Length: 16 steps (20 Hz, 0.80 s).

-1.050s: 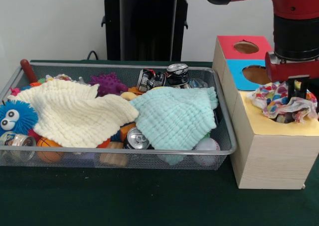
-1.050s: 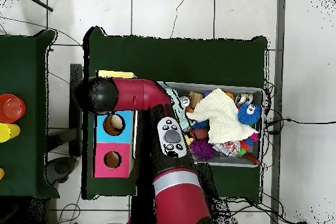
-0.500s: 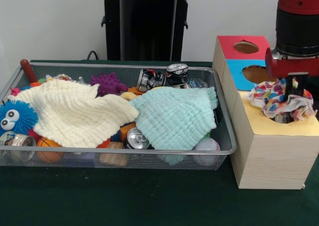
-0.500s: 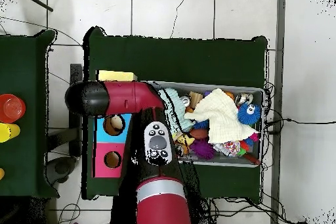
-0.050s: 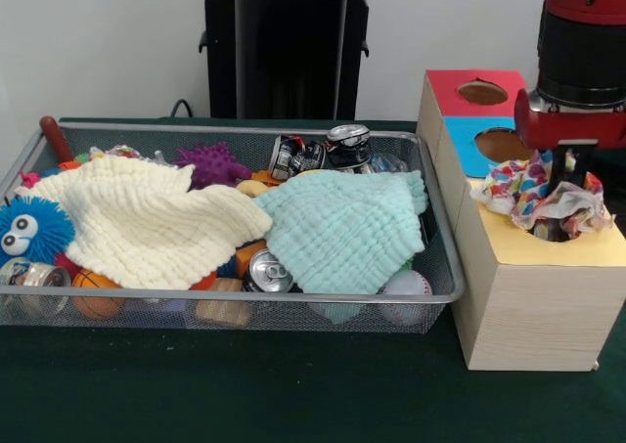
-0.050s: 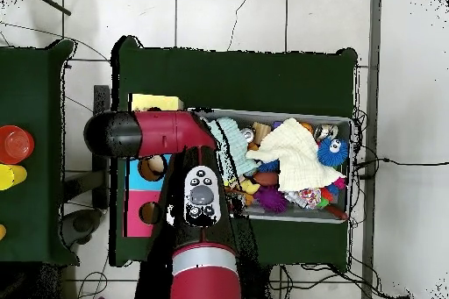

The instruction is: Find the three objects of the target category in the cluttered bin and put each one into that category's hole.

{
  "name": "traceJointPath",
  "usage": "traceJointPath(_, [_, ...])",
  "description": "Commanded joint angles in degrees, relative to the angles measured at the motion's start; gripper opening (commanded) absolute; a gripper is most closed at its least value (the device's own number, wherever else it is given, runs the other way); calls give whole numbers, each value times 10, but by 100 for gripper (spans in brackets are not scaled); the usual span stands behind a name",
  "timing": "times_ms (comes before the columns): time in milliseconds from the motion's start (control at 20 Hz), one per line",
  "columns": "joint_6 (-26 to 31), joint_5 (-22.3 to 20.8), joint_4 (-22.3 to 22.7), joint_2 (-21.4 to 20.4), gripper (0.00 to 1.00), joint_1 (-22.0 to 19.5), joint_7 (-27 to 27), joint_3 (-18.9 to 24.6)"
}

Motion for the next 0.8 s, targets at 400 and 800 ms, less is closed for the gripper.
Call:
traceJointPath(400, [-44,-42,-1,94,0,-13,63,-30])
traceJointPath(800, [-66,-37,-7,121,0,-27,36,-14])
